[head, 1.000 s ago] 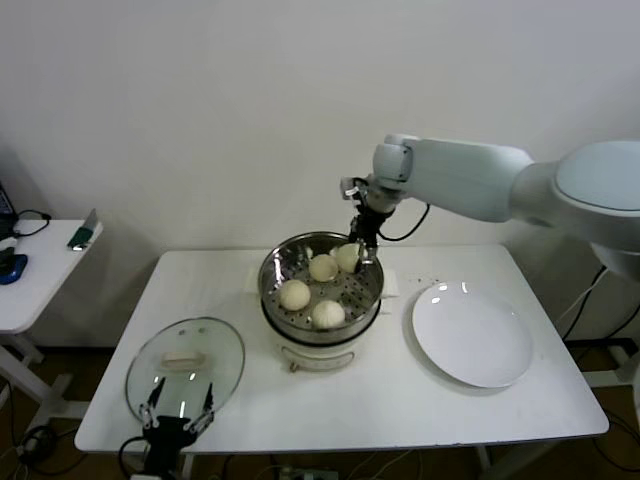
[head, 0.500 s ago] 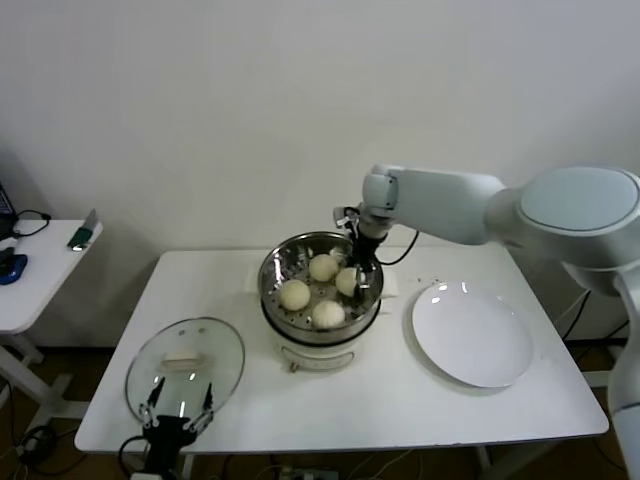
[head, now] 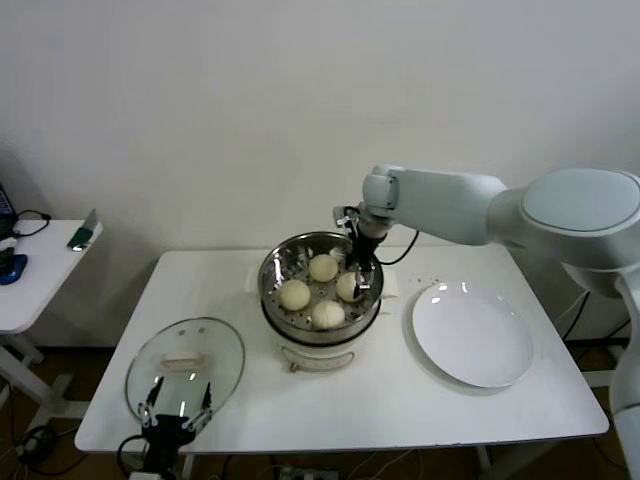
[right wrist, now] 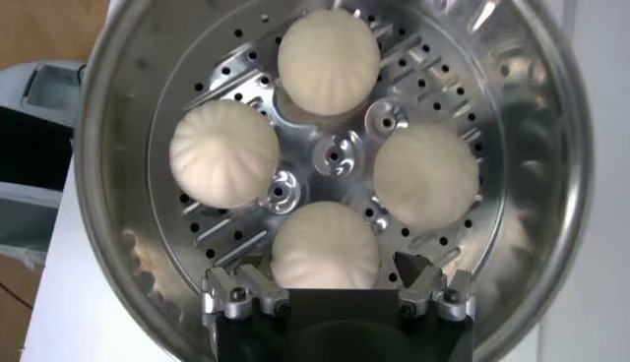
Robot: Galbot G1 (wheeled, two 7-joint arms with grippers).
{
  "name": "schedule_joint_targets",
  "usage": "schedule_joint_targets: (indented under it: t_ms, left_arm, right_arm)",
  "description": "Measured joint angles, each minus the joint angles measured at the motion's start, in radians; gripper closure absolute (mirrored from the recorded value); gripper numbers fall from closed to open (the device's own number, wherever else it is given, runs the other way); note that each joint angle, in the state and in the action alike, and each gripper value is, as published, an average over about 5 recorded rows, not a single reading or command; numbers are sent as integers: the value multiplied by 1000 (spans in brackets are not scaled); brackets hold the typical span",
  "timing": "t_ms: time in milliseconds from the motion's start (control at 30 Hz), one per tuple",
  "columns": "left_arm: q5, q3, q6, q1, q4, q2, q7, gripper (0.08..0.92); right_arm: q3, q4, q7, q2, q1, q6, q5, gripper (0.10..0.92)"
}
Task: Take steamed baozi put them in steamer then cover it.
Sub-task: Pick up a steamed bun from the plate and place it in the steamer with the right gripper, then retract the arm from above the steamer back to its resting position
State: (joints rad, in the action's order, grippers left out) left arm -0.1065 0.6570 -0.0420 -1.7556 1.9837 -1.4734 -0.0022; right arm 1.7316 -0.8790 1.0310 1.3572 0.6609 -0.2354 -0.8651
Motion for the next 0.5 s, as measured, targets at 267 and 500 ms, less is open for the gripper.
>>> schedule_joint_targets:
  t_ms: [267, 500]
  left_arm:
    - [-4, 8, 0, 3, 6, 1, -1, 177]
    - [-23, 15, 7, 19, 7, 0, -1, 177]
  right_arm:
    - [-73, -41, -33, -73, 35, 32, 2, 203]
    - [-144, -103, -146, -190, 30, 131, 6, 203]
